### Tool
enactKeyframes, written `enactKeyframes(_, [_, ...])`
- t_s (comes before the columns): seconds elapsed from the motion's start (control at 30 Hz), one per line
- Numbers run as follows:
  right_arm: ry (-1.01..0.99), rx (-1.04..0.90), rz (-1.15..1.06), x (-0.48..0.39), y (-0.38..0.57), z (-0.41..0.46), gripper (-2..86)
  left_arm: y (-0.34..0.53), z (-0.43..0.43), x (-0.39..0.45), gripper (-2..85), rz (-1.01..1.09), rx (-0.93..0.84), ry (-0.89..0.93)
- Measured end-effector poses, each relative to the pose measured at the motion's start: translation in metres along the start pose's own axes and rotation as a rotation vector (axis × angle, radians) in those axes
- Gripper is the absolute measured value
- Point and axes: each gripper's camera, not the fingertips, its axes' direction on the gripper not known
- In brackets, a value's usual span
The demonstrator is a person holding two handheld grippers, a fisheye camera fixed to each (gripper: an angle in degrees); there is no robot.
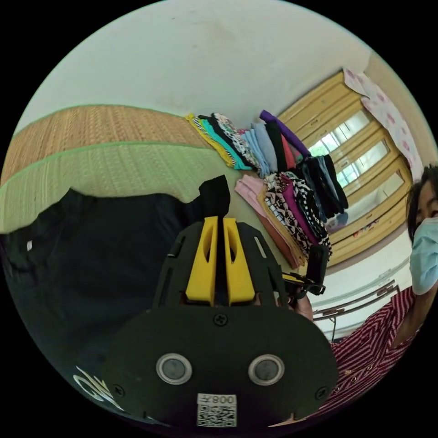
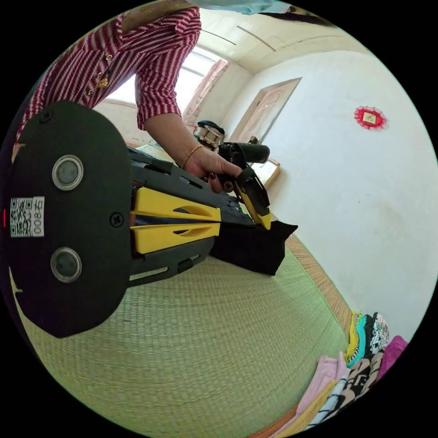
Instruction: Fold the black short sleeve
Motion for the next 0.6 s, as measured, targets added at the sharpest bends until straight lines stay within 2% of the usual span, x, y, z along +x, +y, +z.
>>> enactKeyframes(0.37, [-0.115, -0.203, -0.048, -0.020, 0.016, 0.068, 0.6, 0.013, -0.026, -0.083, 6.9, -0.197, 0.009, -0.025])
enactKeyframes(0.6, [-0.093, -0.225, -0.054, -0.026, 0.026, 0.080, 0.2, 0.013, -0.022, -0.075, 7.1, -0.135, -0.042, -0.045])
